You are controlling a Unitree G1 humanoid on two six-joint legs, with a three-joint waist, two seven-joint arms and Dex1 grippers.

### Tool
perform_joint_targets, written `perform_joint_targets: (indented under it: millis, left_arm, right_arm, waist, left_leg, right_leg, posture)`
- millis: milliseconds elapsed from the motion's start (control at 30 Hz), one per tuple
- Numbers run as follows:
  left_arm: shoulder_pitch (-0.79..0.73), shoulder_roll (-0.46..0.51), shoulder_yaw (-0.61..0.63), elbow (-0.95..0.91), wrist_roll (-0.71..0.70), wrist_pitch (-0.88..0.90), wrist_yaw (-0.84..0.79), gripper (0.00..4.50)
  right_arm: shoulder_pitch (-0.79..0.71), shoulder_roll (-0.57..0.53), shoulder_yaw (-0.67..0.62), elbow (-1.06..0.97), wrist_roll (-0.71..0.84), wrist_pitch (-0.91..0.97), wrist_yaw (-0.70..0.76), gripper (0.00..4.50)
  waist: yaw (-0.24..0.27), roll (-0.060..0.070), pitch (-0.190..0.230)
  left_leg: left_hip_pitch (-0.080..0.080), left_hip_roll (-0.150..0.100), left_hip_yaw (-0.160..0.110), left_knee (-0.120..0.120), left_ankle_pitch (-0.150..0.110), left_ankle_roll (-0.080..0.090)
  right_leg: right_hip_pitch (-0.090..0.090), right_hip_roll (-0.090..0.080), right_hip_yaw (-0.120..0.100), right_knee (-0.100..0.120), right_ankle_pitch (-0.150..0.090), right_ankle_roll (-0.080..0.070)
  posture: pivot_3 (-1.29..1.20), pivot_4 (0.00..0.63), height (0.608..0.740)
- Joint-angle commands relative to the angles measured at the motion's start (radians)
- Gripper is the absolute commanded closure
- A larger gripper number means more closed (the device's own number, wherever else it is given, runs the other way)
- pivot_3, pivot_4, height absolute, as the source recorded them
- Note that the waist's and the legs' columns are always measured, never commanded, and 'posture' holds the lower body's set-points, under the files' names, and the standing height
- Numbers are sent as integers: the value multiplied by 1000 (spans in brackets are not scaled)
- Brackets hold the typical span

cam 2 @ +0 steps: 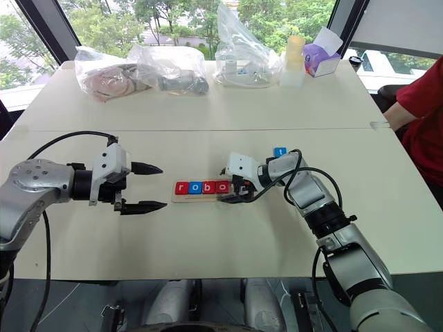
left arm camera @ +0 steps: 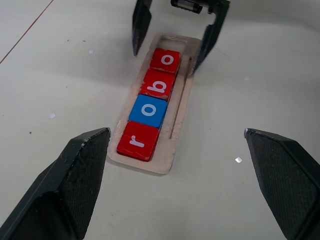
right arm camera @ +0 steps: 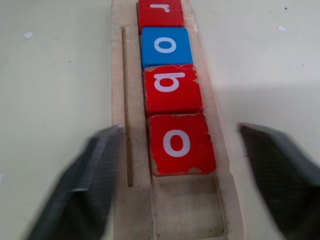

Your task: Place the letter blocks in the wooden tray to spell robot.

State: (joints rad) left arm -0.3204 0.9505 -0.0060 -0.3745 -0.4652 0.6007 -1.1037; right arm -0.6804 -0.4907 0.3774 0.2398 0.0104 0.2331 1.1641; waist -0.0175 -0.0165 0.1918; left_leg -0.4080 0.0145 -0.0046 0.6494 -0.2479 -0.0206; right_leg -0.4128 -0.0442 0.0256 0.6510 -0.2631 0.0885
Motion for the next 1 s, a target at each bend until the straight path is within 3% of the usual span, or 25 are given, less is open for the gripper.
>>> perform_joint_targets:
  millis: [33,167,300,400,467,533,700,1000]
  left_arm:
    - [-12,7,14,-15,6,-11,5,0]
    - [-4,7,25,-28,-1,-7,9,0]
    - [-26,-36,42,-41,-31,4,50,0]
    - [-63,-79,18,-19,-11,-16,80,0]
    - [-120,-139,-14,46,29,-56,116,0]
    - [-157,-180,-29,84,43,-73,129,0]
    - [-266,-295,-82,176,55,-113,123,0]
    - [-342,-384,-139,340,135,-215,110,0]
  right_arm:
    - [-2,-11,-30,-36,6,-3,-12,38]
    - [4,-40,-117,-113,58,86,-52,38]
    - [35,-51,-282,-232,122,316,-199,38]
    - [97,9,-417,-312,99,442,-440,38]
    - [170,106,-480,-364,30,500,-671,38]
    - [208,184,-516,-406,2,573,-805,38]
    - [272,318,-505,-446,-35,620,-989,38]
    - [237,349,-475,-173,-43,415,-1069,38]
  waist:
    - [0,0,0]
    - [1,0,0]
    - [5,0,0]
    - [7,-2,-1]
    - [7,-2,-2]
    - [5,-2,-2]
    - [-3,-1,-2]
    - [-10,-1,-2]
  left_leg:
    - [0,0,0,0,0,0]
    - [0,0,0,0,0,0]
    - [0,0,-1,0,0,0]
    - [0,0,-1,0,0,0]
    - [0,0,-1,0,0,0]
    - [0,-2,-1,0,0,0]
    - [0,-2,-1,0,0,-1]
    - [0,-2,1,0,1,-1]
  right_leg:
    - [0,0,0,0,0,0]
    - [0,0,0,0,0,0]
    - [0,-1,0,0,0,0]
    - [1,-1,0,0,0,0]
    - [1,-1,-1,0,0,0]
    - [1,-1,-1,1,0,0]
    - [-2,0,2,4,0,0]
    - [-2,0,2,4,0,0]
  posture:
    - [0,150,740]
    - [0,150,740]
    - [0,150,740]
    - [0,150,740]
    - [0,150,740]
    - [0,150,740]
    - [0,150,740]
    - [0,150,740]
